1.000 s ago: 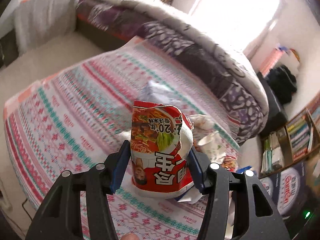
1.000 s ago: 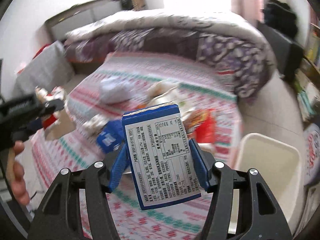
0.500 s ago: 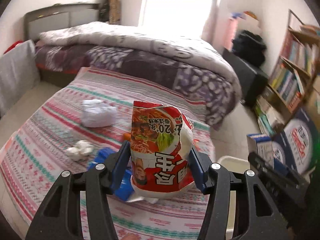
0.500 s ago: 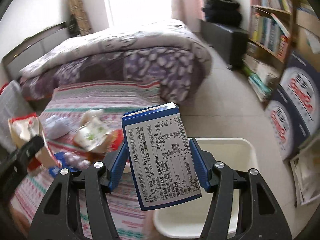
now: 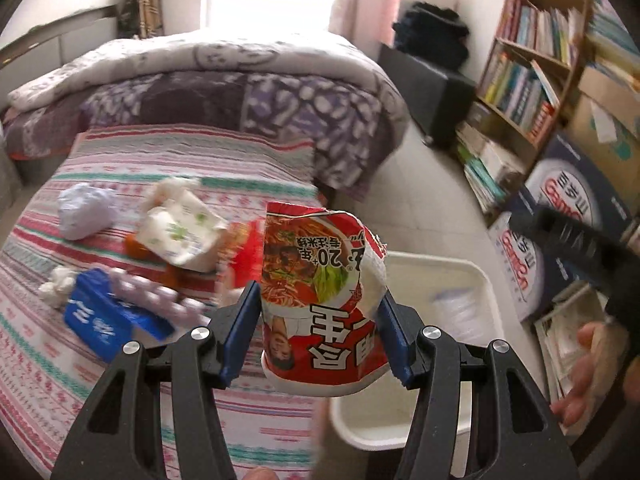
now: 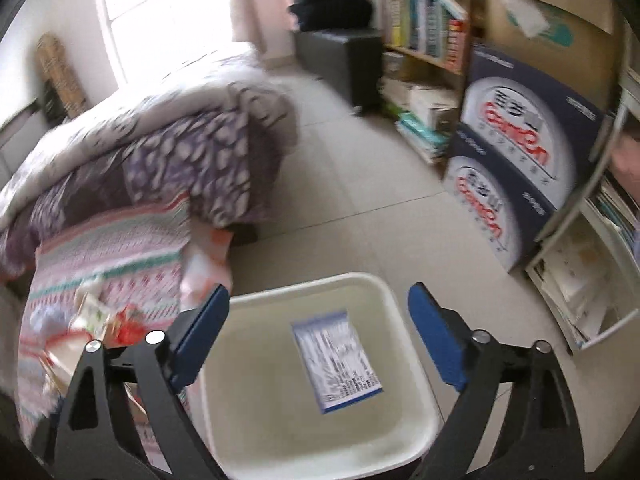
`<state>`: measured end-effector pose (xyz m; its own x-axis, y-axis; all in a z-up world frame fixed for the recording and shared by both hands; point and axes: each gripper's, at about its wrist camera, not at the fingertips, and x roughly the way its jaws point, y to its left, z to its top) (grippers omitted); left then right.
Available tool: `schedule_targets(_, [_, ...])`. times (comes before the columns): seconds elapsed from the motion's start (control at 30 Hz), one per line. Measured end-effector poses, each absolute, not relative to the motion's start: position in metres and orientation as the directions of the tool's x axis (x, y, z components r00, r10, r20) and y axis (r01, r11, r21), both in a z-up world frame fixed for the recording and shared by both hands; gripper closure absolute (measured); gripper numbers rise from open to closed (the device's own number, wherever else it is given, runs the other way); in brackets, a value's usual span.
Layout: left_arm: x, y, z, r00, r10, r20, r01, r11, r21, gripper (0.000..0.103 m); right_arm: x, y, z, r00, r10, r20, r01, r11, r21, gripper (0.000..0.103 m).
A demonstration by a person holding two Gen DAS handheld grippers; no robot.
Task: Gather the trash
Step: 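Carry both items over the white bin and open both tools to drop them, then grasp the white tissues with the left tool while the right grasps the blue carton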
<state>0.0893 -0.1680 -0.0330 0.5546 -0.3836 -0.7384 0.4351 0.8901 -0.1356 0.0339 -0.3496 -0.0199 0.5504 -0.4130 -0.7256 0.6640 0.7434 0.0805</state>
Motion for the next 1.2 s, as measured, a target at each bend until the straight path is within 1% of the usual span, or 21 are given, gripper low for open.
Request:
schedule_targets(0.17, [0.083, -0.191, -0.042, 0.501, -0.414, -0.76, 0.474, 0.866, -0.16, 0.046, 0.023, -0.379, -0.015, 0.536, -0.429, -0.727, 0.721, 0.681, 0.13, 0.013])
schedule_targets(0.27, [0.079, -0.201, -0.04, 0.482, -0.429, -0.764, 0.494, 0.853, -0.167, 0.042, 0.018, -0.39, -0.012, 0.536, -0.429, -0.727, 0.738, 0.656, 0.156, 0.012])
schedule_targets(0.3, [0.078, -0.204, -0.039, 0.479, -0.432, -0.764, 0.5, 0.85, -0.167, 0.039, 0.017, -0.394, -0.011, 0.535, -0.428, -0.728, 0.742, 0.65, 0.164, 0.012])
schedule_targets(0.33, [0.077, -0.206, -0.038, 0.477, -0.436, -0.763, 0.503, 0.847, -0.169, 0.032, 0.015, -0.397, -0.011, 0.536, -0.426, -0.729, 0.745, 0.644, 0.171, 0.012])
schedule_targets(0.4, [0.076, -0.208, -0.035, 0.478, -0.442, -0.759, 0.505, 0.845, -0.174, 0.025, 0.013, -0.399, -0.011, 0.536, -0.426, -0.728, 0.75, 0.637, 0.18, 0.012])
schedule_targets(0.57, [0.075, -0.208, -0.031, 0.499, -0.428, -0.753, 0.502, 0.852, -0.152, 0.024, 0.011, -0.401, -0.01, 0.539, -0.426, -0.727, 0.748, 0.638, 0.181, 0.012])
schedule_targets(0.73, [0.083, -0.196, -0.031, 0.522, -0.374, -0.767, 0.46, 0.88, -0.116, 0.024, 0.016, -0.39, -0.002, 0.559, -0.43, -0.709, 0.728, 0.664, 0.17, 0.009])
schedule_targets(1.0, [0.117, -0.137, -0.025, 0.56, -0.251, -0.79, 0.306, 0.948, -0.084, 0.023, 0.039, -0.339, 0.013, 0.616, -0.449, -0.647, 0.636, 0.768, 0.073, 0.007])
schedule_targets(1.1, [0.131, -0.114, -0.023, 0.557, -0.21, -0.804, 0.248, 0.965, -0.081, 0.023, 0.049, -0.32, 0.014, 0.632, -0.435, -0.642, 0.6, 0.799, 0.049, 0.007])
schedule_targets(1.2, [0.146, -0.09, -0.024, 0.552, -0.15, -0.82, 0.188, 0.981, -0.052, 0.023, 0.062, -0.301, 0.014, 0.645, -0.415, -0.641, 0.558, 0.83, 0.023, 0.007])
